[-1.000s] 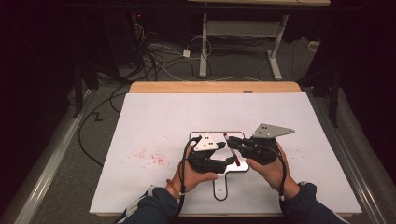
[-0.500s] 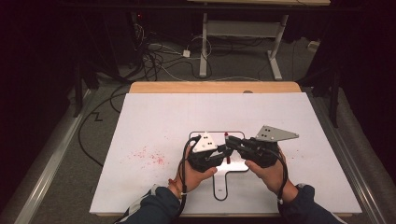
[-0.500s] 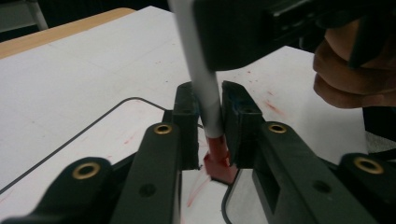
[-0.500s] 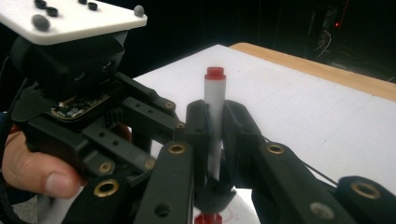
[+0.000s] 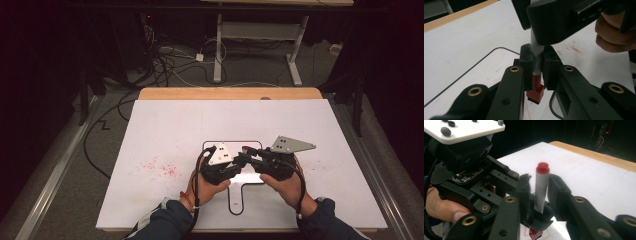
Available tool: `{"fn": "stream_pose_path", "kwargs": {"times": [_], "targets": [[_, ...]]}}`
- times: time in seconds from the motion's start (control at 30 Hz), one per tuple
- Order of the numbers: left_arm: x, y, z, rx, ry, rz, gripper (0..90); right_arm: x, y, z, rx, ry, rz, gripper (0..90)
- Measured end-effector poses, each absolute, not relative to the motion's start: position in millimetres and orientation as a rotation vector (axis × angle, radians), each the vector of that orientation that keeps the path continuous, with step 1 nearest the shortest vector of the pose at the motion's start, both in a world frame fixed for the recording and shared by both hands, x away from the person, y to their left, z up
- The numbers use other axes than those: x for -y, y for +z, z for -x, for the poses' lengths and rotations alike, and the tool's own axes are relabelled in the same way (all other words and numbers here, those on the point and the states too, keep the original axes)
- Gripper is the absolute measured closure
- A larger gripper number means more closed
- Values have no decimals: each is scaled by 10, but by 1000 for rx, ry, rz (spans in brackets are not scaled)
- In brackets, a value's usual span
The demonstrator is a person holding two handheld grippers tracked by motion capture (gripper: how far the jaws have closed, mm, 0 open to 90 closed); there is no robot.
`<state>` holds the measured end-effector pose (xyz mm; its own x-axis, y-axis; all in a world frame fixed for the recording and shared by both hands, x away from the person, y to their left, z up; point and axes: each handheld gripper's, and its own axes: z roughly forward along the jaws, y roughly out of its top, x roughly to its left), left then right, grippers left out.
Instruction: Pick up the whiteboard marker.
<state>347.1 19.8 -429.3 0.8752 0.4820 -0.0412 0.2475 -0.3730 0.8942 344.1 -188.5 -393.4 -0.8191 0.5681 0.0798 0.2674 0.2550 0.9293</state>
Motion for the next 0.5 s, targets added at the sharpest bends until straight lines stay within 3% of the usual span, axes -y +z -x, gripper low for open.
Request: {"fn": "stream_pose_path", "kwargs": {"times": [0.23,0.5], "targets": [[-184,-4302,-3467,-525,278,-1974,786,1870,-3961,-3443,-2274,1567,-773,708],[-154,-4348,-3533,-514,257,-1975,786,1998,-3900,-3411,-2224,1555,-764,460]]}}
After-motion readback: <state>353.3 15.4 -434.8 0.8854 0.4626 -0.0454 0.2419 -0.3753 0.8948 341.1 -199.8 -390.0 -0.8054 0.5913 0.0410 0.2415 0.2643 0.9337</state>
